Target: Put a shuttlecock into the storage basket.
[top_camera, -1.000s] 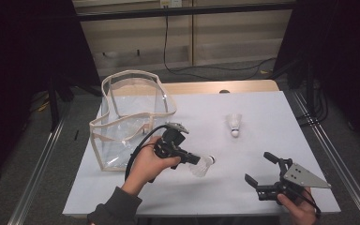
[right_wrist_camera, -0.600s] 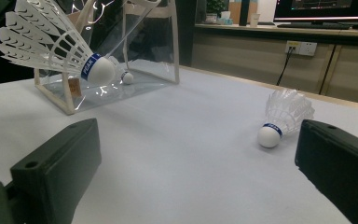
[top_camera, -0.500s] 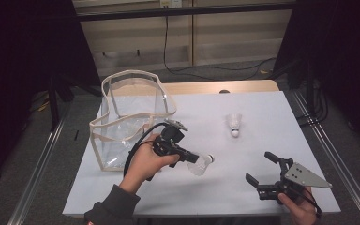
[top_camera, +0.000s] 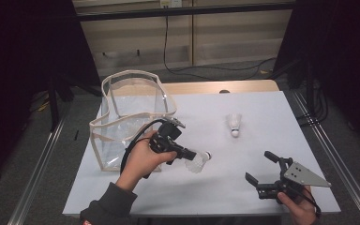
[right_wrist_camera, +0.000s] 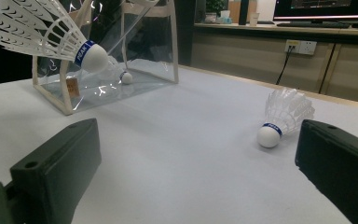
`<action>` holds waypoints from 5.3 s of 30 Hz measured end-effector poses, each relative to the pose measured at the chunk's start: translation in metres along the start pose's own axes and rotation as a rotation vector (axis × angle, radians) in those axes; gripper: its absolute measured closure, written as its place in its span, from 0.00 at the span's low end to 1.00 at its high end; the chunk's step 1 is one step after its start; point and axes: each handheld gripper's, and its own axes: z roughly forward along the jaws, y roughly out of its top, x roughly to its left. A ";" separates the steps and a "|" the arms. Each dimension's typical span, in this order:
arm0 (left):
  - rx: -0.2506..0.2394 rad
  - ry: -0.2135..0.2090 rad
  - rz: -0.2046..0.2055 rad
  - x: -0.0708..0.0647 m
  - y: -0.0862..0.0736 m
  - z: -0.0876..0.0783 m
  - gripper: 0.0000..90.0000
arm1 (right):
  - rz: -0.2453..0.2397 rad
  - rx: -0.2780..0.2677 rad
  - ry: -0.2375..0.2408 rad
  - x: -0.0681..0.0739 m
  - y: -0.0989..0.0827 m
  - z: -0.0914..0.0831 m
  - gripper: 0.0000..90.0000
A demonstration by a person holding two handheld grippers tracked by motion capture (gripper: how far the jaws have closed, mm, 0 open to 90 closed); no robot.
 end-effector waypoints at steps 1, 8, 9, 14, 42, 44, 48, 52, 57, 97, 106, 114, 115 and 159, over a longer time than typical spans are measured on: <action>0.001 0.014 -0.002 -0.001 0.000 0.000 1.00 | -0.002 -0.001 0.001 0.000 0.000 0.000 0.00; 0.006 0.012 -0.012 0.001 0.004 -0.004 1.00 | -0.004 -0.001 -0.003 -0.001 0.000 -0.001 0.00; -0.004 0.010 -0.022 0.001 0.005 -0.004 1.00 | -0.004 -0.002 -0.004 -0.001 0.000 -0.001 0.00; -0.009 0.017 -0.022 0.001 0.009 -0.009 1.00 | 0.000 -0.003 -0.004 -0.001 0.000 -0.002 0.00; -0.011 0.029 -0.043 0.004 0.028 -0.029 1.00 | -0.002 -0.004 -0.004 -0.001 0.000 -0.002 0.00; -0.008 0.037 -0.041 0.004 0.029 -0.030 1.00 | -0.001 -0.004 -0.003 -0.001 0.000 -0.002 0.00; -0.013 0.045 -0.045 0.005 0.030 -0.032 1.00 | -0.007 -0.004 -0.002 -0.001 0.000 -0.002 0.00; -0.019 0.046 -0.048 0.005 0.031 -0.034 1.00 | -0.006 -0.002 -0.003 0.000 0.000 -0.002 0.00; -0.027 0.041 -0.049 0.004 0.035 -0.038 1.00 | -0.006 -0.003 -0.002 0.000 0.000 -0.002 0.00; -0.053 0.084 -0.049 0.007 0.050 -0.068 1.00 | -0.002 -0.008 0.002 0.001 0.001 -0.003 0.00; -0.063 0.097 -0.061 0.008 0.053 -0.076 1.00 | -0.003 -0.009 -0.002 0.000 0.001 -0.003 0.00; -0.063 0.109 -0.064 0.009 0.057 -0.083 1.00 | -0.005 -0.009 0.001 0.001 0.001 -0.003 0.00; -0.063 0.110 -0.066 0.009 0.058 -0.083 1.00 | -0.004 -0.009 0.001 0.001 0.001 -0.003 0.00; -0.090 0.160 -0.107 0.021 0.067 -0.109 1.00 | -0.005 -0.009 0.000 0.000 0.001 -0.003 0.00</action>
